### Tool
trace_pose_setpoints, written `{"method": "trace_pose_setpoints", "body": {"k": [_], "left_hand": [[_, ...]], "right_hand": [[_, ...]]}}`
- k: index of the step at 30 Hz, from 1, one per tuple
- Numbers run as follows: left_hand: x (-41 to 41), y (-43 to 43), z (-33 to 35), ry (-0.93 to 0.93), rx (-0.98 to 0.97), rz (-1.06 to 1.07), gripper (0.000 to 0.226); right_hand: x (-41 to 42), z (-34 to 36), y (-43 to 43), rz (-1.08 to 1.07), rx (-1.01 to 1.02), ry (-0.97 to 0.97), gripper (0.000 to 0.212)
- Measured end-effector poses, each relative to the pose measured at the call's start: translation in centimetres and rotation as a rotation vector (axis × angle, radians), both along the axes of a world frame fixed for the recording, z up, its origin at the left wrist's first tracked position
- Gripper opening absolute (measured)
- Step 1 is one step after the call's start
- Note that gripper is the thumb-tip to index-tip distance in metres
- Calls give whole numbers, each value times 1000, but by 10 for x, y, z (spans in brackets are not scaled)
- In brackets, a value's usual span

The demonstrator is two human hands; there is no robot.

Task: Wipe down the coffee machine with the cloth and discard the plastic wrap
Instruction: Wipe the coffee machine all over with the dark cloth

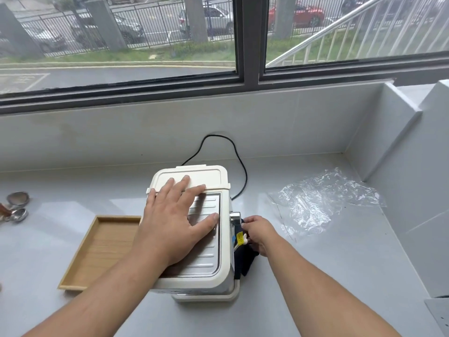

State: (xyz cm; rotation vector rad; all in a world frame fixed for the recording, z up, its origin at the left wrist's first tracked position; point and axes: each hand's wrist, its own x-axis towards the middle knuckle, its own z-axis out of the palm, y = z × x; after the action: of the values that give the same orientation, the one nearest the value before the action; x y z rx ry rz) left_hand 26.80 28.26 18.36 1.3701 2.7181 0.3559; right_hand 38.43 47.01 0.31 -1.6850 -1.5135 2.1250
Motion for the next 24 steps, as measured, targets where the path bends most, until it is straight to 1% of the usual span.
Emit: {"method": "trace_pose_setpoints", "body": {"k": [3, 6, 11, 20, 24], "left_hand": [[0, 0, -1, 6, -3, 2, 83], [0, 0, -1, -3, -4, 9, 84], [1, 1, 0, 3, -15, 12, 84], [2, 2, 0, 7, -6, 24, 85], [2, 2, 1, 5, -23, 24, 84]], "right_hand": [[-12, 4, 0, 30, 17, -10, 17], [-19, 14, 2, 14, -17, 27, 24], [-31, 44, 10, -65, -47, 131, 14], [-40, 90, 7, -144, -13, 270, 16], [-40, 112, 6, -194, 0, 353, 9]]}}
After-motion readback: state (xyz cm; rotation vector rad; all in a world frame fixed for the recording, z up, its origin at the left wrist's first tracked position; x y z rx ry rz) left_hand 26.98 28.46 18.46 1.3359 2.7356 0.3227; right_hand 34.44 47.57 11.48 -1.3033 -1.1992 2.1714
